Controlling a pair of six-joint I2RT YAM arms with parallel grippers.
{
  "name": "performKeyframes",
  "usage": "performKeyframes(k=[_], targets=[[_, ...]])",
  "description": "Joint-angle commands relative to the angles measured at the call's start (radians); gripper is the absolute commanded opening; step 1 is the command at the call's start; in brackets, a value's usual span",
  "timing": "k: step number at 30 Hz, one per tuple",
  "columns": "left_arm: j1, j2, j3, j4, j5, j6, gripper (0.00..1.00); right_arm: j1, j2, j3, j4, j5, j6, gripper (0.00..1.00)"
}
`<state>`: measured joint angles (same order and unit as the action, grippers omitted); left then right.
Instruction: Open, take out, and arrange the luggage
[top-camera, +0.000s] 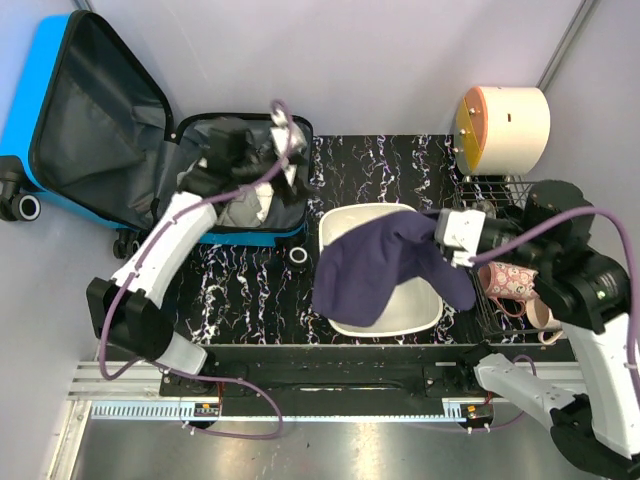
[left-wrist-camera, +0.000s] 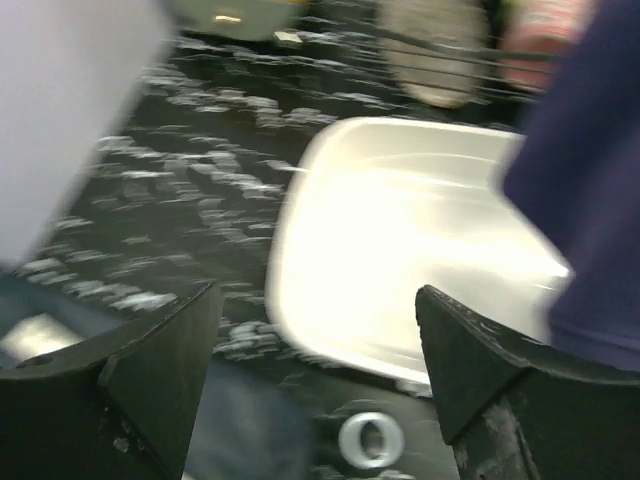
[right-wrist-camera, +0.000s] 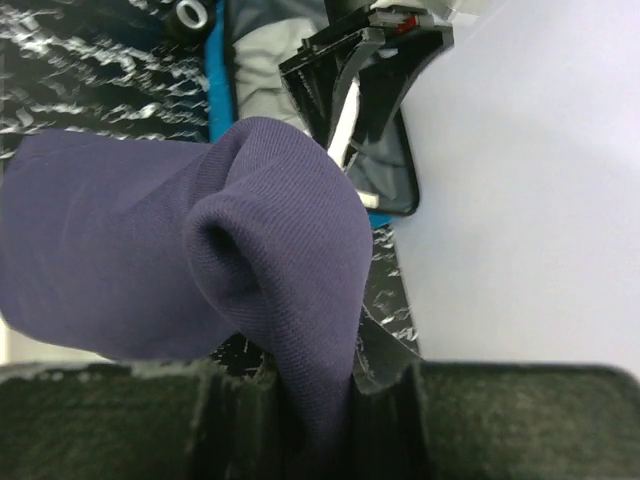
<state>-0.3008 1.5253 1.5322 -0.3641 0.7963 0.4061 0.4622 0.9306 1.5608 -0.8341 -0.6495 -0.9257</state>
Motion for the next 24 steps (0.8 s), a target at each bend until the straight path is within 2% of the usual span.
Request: performKeyframes(k=[1,3,4,7,10,13,15,20,24], targets=[[-0.261,-0.138,-0.243,0.052,0.07,-0.116,0.82,0.004,-0.091,0.07,-0.203,-0.015,-0.111,0.0],[-0.355,-0.175,-0.332,0.118,0.043,-0.147,0.81,0.003,-0.11,0.079,-0.264,-0.01,-0.104,0.0],[-0.438,-0.186,-0.39,0.176,0.032,-0.157,0.81,0.003,-0.121,0.09,-0.27,-0.006,-0.093,0.0],[-0.562,-0.197,-0.435,0.194,0.009,-0.136,0.77,0.004,-0.115,0.105,-0.269,0.042,-0.027,0.0],[-0.625,-0.244,-0.527,0.27,0.035,-0.135,0.73,0.003,-0.098,0.098,-0.247,0.089,0.004,0.0],[-0.658,-0.319,-0.637,0.413,0.012,-0.202,0.68,0.003,-0.087,0.036,-0.217,0.076,0.002,0.0],[-0.678,-0.336,-0.661,0.436,0.012,-0.187,0.66,0.003,-0.073,-0.022,-0.209,0.048,-0.005,0.0],[-0.722,-0.291,-0.682,0.49,0.053,-0.171,0.65,0.003,0.008,-0.09,-0.18,0.036,-0.015,0.0],[-0.736,-0.28,-0.731,0.591,0.04,-0.237,0.64,0.001,0.126,-0.07,-0.145,0.044,-0.025,0.0]])
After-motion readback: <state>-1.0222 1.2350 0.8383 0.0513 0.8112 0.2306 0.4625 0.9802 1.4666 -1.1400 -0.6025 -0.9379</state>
